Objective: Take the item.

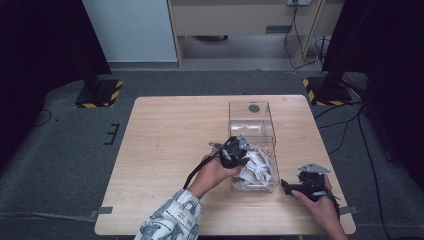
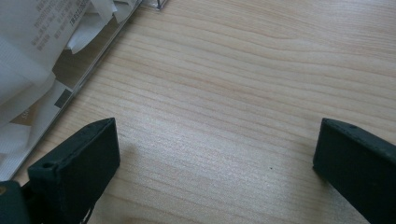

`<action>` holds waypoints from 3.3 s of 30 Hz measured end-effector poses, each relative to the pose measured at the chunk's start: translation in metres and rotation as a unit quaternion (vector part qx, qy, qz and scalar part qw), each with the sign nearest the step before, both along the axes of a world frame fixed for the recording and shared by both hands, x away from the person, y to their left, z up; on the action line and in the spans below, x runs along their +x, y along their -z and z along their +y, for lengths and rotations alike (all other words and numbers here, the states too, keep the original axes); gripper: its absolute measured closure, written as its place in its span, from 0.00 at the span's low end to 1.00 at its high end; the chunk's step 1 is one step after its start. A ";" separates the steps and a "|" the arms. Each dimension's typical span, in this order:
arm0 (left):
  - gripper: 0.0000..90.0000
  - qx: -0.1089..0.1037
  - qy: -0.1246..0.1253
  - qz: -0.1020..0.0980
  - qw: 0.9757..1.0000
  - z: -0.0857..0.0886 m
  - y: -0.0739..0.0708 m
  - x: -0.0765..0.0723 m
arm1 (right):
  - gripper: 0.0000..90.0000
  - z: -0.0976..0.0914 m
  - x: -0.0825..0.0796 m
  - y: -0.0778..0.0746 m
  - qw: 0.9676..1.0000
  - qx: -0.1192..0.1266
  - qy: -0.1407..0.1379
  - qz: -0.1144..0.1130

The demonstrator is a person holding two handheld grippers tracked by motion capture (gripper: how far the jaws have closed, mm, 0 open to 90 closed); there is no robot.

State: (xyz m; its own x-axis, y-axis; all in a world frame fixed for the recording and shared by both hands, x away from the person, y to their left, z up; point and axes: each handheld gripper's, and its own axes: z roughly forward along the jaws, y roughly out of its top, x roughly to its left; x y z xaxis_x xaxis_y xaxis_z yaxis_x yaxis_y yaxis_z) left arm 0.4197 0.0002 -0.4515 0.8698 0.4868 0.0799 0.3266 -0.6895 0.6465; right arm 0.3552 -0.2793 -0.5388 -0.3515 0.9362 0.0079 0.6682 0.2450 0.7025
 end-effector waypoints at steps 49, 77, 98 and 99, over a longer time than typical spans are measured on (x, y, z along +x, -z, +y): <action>1.00 -0.088 0.010 -0.013 0.996 0.018 -0.031 -0.015 | 0.01 0.000 0.000 0.000 1.000 0.000 -0.001 0.000; 1.00 -0.128 0.020 -0.027 0.991 0.032 -0.055 -0.019 | 0.01 0.000 0.000 0.000 1.000 0.000 -0.001 0.001; 1.00 -0.158 0.024 -0.045 0.986 0.047 -0.070 -0.024 | 0.01 0.000 0.000 0.000 1.000 0.001 -0.001 0.001; 1.00 -0.158 0.024 -0.046 0.986 0.048 -0.071 -0.024 | 0.01 0.000 0.000 0.000 1.000 0.001 -0.001 0.001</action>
